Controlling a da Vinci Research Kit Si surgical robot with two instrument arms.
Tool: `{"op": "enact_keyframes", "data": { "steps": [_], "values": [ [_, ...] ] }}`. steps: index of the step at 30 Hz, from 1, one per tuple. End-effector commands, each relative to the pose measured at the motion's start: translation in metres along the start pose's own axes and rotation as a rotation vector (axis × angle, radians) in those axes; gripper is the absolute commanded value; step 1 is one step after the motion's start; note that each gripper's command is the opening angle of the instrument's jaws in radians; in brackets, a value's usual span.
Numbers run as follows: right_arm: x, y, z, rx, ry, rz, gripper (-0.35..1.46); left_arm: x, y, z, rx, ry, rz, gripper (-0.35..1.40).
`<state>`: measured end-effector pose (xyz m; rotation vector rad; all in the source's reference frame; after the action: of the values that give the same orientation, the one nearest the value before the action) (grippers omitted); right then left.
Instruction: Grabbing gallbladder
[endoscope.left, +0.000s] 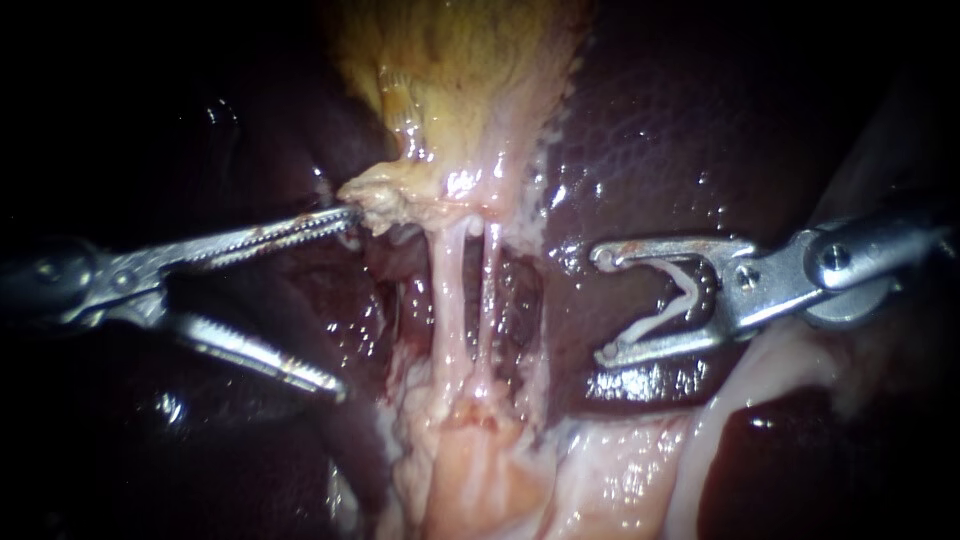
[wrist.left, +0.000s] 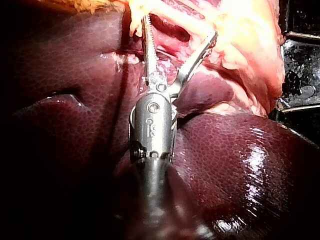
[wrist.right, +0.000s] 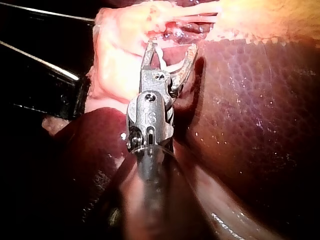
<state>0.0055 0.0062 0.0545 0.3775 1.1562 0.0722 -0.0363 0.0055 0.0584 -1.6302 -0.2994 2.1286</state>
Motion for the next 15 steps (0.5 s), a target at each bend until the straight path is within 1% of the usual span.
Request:
{"op": "enact_keyframes", "data": {
  "steps": [1, 2, 4, 6, 10, 12, 15],
  "values": [
    [0.0, 0.0, 0.0, -0.001, 0.0, 0.0, 0.5, 0.0002, -0.0001, -0.0002, -0.001, 0.0, -0.013, 1.18],
    [0.0, 0.0, 0.0, -0.001, 0.0, 0.0, 0.5, 0.0005, -0.0003, -0.0004, 0.003, 0.0, -0.032, 1.18],
    [0.0, 0.0, 0.0, -0.001, 0.0, 0.001, 0.5, 0.001, -0.0007, -0.0007, 0.032, -0.004, -0.072, 1.16],
    [0.0, 0.0, 0.0, -0.001, 0.0, 0.0, 0.5, 0.0019, -0.0013, -0.0012, 0.07, -0.01, -0.091, 1.16],
    [0.0, 0.0, 0.0, -0.001, 0.0, 0.0, 0.5, 0.0031, -0.003, -0.0014, 0.129, -0.019, -0.124, 1.16],
    [0.0, 0.0, 0.0, -0.001, 0.0, 0.0, 0.5, 0.0032, -0.004, -0.0012, 0.148, -0.021, -0.135, 1.09],
    [0.0, 0.0, 0.0, -0.001, 0.0, 0.0, 0.5, 0.0024, -0.0053, -0.0007, 0.164, -0.023, -0.143, 1.01]
  ]
}}
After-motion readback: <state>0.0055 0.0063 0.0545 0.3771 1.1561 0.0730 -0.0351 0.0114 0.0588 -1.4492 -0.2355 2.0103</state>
